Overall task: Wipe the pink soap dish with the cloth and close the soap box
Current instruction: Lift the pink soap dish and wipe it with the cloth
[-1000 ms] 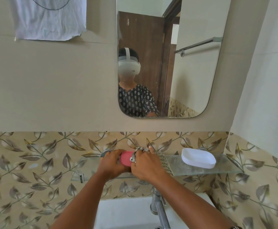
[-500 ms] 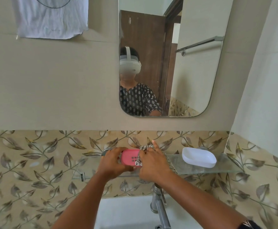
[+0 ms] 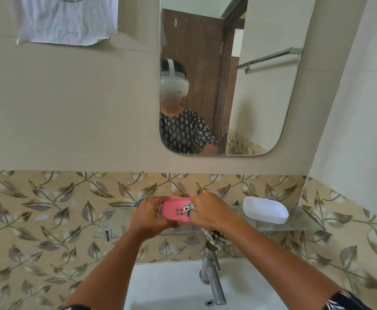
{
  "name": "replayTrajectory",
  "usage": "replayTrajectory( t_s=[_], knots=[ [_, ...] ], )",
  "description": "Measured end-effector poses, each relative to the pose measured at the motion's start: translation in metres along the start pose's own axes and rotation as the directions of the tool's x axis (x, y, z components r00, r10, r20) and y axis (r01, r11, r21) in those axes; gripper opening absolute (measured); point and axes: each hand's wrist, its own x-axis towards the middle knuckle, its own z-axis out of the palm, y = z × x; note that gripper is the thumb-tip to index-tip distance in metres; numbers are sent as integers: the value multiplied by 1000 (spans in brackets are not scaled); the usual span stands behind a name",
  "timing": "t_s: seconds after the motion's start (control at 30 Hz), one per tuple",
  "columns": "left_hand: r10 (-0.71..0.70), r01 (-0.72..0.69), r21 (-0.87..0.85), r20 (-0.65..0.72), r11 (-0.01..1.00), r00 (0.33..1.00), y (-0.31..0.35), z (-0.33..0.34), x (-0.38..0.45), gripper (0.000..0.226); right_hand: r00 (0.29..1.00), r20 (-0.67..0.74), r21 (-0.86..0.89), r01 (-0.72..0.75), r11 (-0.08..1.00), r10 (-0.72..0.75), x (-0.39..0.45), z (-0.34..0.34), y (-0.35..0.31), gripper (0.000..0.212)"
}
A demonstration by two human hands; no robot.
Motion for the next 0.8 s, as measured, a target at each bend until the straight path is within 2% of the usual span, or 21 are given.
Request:
replayTrajectory(
  t_s=[0.13,0.33,0.47,0.53,0.57,0.63,0.67,0.73,0.8],
  knots=[
    [0,0,8,4,1000,1000,0,0,0,89,999,-29,161,-35,986,41,0,-3,0,12],
    [3,-3,30,-1,1000,1000,2,-1,-1,91,994,-31,367,-89,926,108,0,-1,-1,11],
    [-3,3,47,10,999,1000,1,-2,-2,91,986,34,514,-160,843,166,3,7,-8,17],
    [3,-3,45,11,999,1000,1,-2,-1,89,975,66,619,-207,758,213,0,8,-11,17],
    [8,-8,41,14,999,1000,1,-3,-1,88,968,73,691,-223,688,241,-2,7,-12,16],
    [8,-8,25,17,1000,1000,1,-4,-2,88,942,56,848,-220,481,332,-9,3,-8,13],
    [7,-7,18,17,1000,1000,1,-5,-3,88,916,41,921,-189,339,399,-13,1,-3,13],
    [16,-16,10,14,1000,1000,2,-6,-4,88,839,57,998,-54,-21,541,-21,-7,11,13],
    [19,-19,1,13,1000,1000,4,-6,-5,86,764,160,945,64,-321,625,-30,-16,27,15]
  ],
)
